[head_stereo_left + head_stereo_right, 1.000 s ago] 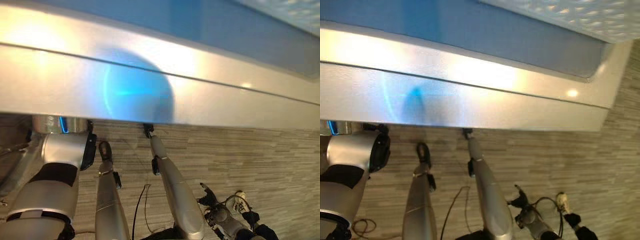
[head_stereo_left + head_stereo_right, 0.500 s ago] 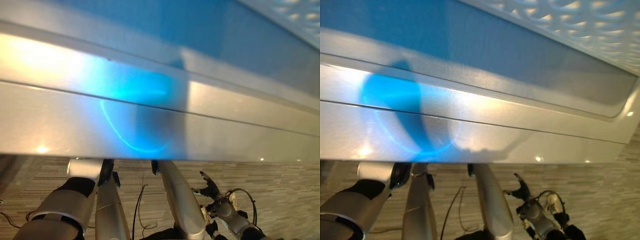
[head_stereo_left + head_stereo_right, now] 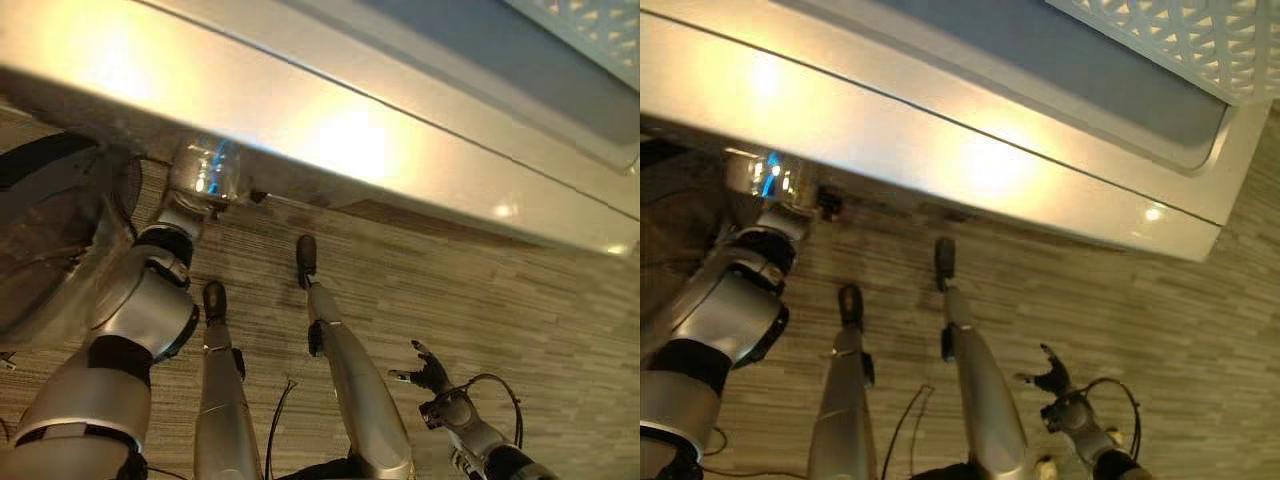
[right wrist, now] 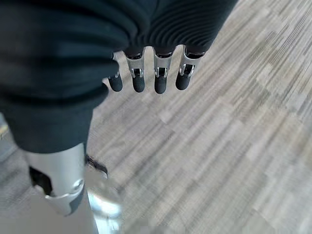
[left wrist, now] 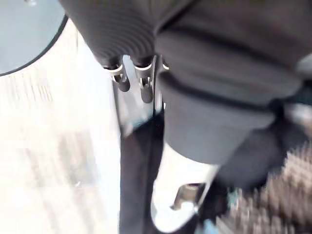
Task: Grab the laundry basket,head to the washer,open it,put in the laundry and shut it.
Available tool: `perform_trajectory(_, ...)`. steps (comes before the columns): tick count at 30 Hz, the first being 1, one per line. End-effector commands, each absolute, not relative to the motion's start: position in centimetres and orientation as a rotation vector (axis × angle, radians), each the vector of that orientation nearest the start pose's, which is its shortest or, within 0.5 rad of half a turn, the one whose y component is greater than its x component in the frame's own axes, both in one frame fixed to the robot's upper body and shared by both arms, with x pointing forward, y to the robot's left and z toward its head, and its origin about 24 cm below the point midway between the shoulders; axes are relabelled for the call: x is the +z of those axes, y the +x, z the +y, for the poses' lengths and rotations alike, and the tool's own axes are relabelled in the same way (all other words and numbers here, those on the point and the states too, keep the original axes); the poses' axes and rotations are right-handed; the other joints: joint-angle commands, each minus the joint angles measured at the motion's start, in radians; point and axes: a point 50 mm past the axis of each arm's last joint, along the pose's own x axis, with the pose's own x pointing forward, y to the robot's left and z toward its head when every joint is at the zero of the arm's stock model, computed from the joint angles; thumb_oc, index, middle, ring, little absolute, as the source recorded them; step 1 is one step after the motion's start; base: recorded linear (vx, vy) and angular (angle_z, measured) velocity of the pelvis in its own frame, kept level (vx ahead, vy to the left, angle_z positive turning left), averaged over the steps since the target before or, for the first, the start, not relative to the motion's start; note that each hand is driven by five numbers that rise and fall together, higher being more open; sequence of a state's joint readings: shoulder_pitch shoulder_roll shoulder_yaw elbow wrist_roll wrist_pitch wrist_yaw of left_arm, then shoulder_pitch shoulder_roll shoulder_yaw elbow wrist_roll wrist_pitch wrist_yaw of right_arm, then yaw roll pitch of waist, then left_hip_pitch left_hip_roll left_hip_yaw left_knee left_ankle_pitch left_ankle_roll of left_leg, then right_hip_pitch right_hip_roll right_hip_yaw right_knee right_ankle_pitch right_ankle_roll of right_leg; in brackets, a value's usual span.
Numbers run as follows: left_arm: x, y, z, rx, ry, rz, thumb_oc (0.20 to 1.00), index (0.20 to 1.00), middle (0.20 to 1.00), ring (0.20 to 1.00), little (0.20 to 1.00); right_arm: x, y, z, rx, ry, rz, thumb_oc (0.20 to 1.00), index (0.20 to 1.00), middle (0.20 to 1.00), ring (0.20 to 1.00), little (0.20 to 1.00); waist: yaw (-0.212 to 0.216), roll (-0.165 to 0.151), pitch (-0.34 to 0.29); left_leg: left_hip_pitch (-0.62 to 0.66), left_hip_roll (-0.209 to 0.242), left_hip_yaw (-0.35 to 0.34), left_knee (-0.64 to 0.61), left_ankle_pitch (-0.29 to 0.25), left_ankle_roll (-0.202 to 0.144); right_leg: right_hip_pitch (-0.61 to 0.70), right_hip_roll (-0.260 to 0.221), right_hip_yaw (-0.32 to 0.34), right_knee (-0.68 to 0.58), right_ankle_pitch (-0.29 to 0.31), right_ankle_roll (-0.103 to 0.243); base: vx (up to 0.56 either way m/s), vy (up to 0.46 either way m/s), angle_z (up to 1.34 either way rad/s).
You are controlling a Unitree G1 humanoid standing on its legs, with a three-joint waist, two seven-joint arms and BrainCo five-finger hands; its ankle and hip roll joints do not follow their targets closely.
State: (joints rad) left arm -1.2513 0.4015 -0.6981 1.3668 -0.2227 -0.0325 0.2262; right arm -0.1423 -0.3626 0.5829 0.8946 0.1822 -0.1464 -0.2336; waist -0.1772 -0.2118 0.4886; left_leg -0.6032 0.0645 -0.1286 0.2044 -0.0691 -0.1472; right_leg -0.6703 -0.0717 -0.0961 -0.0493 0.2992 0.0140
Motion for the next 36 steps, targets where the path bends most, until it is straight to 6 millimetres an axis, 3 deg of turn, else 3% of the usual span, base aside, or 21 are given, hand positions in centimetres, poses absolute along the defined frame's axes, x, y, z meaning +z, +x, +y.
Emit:
perform_trajectory(1,16.0,42.3,17.6,0.117,0.75,0.039,1.0,1.0,1.0,1.0,1.0,-12.4,17.2,-21.1,0.082,-0.501,0.792,1.0,1.0,1.0,1.0,1.0,-0.001,0.038,-0.005,0.062,0.032,0.053,-0.089,0.059,0.058,0.122,-0.034,-0.017,0.113,-0.201,0.1,0.04,0.027,0.03)
perform_trajectory(3,15.3,42.1,17.1,0.089,0.745,0.04,1.0,1.0,1.0,1.0,1.0,-12.5,17.0,-21.1,0.084,-0.496,0.805,1.0,1.0,1.0,1.0,1.0,0.008,0.044,-0.009,0.076,0.03,0.052,-0.094,0.058,0.059,0.136,-0.036,-0.019,0.112,-0.204,0.1,0.02,0.025,0.02)
perform_trajectory(4,12.8,41.4,16.1,0.048,0.784,0.06,1.0,1.0,1.0,1.0,1.0,-13.0,16.5,-21.2,0.073,-0.493,0.849,1.0,1.0,1.0,1.0,1.0,0.029,0.059,-0.02,0.109,0.028,0.047,-0.108,0.056,0.06,0.172,-0.041,-0.03,0.107,-0.211,0.102,0.06,0.059,0.11)
perform_trajectory(7,7.9,39.5,15.1,-0.033,0.78,0.137,1.0,1.0,1.0,1.0,1.0,-13.6,15.8,-21.2,0.065,-0.493,0.902,1.0,1.0,1.0,1.0,1.0,0.053,0.068,-0.045,0.17,0.025,0.044,-0.117,0.045,0.063,0.241,-0.045,-0.038,0.096,-0.22,0.103,0.07,0.071,0.13)
perform_trajectory(11,0.3,35.2,16.6,-0.102,0.899,0.332,1.0,1.0,1.0,1.0,1.0,-13.9,15.2,-22.6,0.013,-0.512,0.955,1.0,1.0,1.0,1.0,1.0,0.075,0.082,-0.081,0.259,0.02,0.06,-0.104,0.007,0.073,0.334,-0.048,-0.029,0.087,-0.232,0.107,0.06,0.149,0.07)
perform_trajectory(12,0.3,35.2,16.6,-0.102,0.899,0.332,1.0,1.0,1.0,1.0,1.0,-13.9,15.2,-22.6,0.014,-0.512,0.955,1.0,1.0,1.0,1.0,1.0,0.073,0.081,-0.083,0.257,0.018,0.059,-0.105,0.011,0.074,0.332,-0.05,-0.03,0.086,-0.23,0.108,0.07,0.242,-0.18)
perform_trajectory(13,-3.3,32.4,16.9,-0.164,0.93,0.445,1.0,1.0,1.0,1.0,1.0,-14.2,14.4,-23.3,0.0,-0.527,0.998,1.0,1.0,1.0,1.0,1.0,0.079,0.09,-0.107,0.311,0.014,0.078,-0.091,-0.02,0.084,0.38,-0.055,-0.012,0.082,-0.234,0.112,0.07,0.265,-0.19)
perform_trajectory(17,-7.9,27.6,17.6,-0.23,0.957,0.59,1.0,1.0,1.0,1.0,1.0,-14.6,12.7,-24.7,-0.025,-0.537,1.072,1.0,1.0,1.0,1.0,1.0,0.083,0.129,-0.134,0.402,-0.028,0.123,-0.045,-0.086,0.127,0.444,-0.085,0.042,0.099,-0.224,0.132,0.04,0.326,-0.29)
perform_trajectory(18,-7.9,27.6,17.6,-0.23,0.957,0.59,1.0,1.0,1.0,1.0,1.0,-14.6,12.7,-24.7,-0.025,-0.537,1.072,1.0,1.0,1.0,1.0,1.0,0.083,0.129,-0.135,0.402,-0.028,0.123,-0.046,-0.085,0.127,0.444,-0.085,0.042,0.099,-0.224,0.132,-0.09,0.385,-0.37)
perform_trajectory(19,-9.4,25.7,18.1,-0.238,0.954,0.647,1.0,1.0,1.0,1.0,1.0,-14.7,12.6,-24.8,-0.004,-0.57,1.097,1.0,1.0,1.0,1.0,1.0,0.079,0.149,-0.155,0.437,-0.055,0.148,-0.046,-0.103,0.144,0.438,-0.114,0.077,0.093,-0.156,0.162,-0.11,0.334,-0.38)
perform_trajectory(21,-10.7,23.6,18.9,-0.255,0.941,0.708,1.0,1.0,1.0,1.0,1.0,-14.7,12.8,-24.7,0.035,-0.61,1.102,1.0,1.0,1.0,1.0,1.0,0.085,0.161,-0.167,0.445,-0.063,0.179,-0.029,-0.11,0.16,0.419,-0.133,0.1,0.093,-0.104,0.178,-0.16,0.311,-0.39)
perform_trajectory(26,-13.2,18.4,21.2,-0.197,0.805,0.868,1.0,1.0,1.0,1.0,1.0,-15.3,11.2,-24.4,0.108,-0.633,1.155,1.0,1.0,1.0,1.0,1.0,0.144,0.198,-0.239,0.483,-0.054,0.208,-0.049,-0.075,0.197,0.491,-0.088,0.006,0.297,-0.294,0.134,-0.12,0.139,-0.77)
perform_trajectory(29,-13.9,16.4,22.0,-0.149,0.723,0.933,1.0,1.0,1.0,1.0,1.0,-15.7,10.4,-23.8,0.144,-0.626,1.175,1.0,1.0,1.0,1.0,1.0,0.178,0.189,-0.307,0.5,-0.06,0.212,-0.086,-0.043,0.209,0.584,-0.061,-0.02,0.337,-0.355,0.122,-0.11,-0.006,-0.29)
perform_trajectory(32,-14.1,15.9,22.2,-0.116,0.666,0.949,1.0,1.0,1.0,1.0,1.0,-16.0,9.8,-23.4,0.171,-0.625,1.194,1.0,1.0,1.0,1.0,1.0,0.206,0.173,-0.349,0.488,-0.069,0.216,-0.108,-0.017,0.213,0.652,-0.039,-0.012,0.31,-0.379,0.118,-0.12,-0.059,-0.15)
perform_trajectory(33,-14.0,15.9,22.2,-0.068,0.622,0.935,1.0,1.0,1.0,1.0,1.0,-16.0,10.1,-23.3,0.188,-0.657,1.192,1.0,1.0,1.0,1.0,1.0,0.247,0.157,-0.368,0.445,-0.068,0.223,-0.107,0.015,0.202,0.723,-0.03,-0.019,0.224,-0.42,0.108,-0.31,-0.159,0.03)
perform_trajectory(36,-13.4,17.0,21.5,-0.029,0.582,0.869,1.0,1.0,1.0,1.0,1.0,-15.7,10.8,-23.5,0.183,-0.69,1.159,1.0,1.0,1.0,1.0,1.0,0.282,0.144,-0.355,0.368,-0.057,0.219,-0.117,0.097,0.176,0.737,0.002,-0.026,0.131,-0.457,0.068,-0.33,-0.174,-0.06)
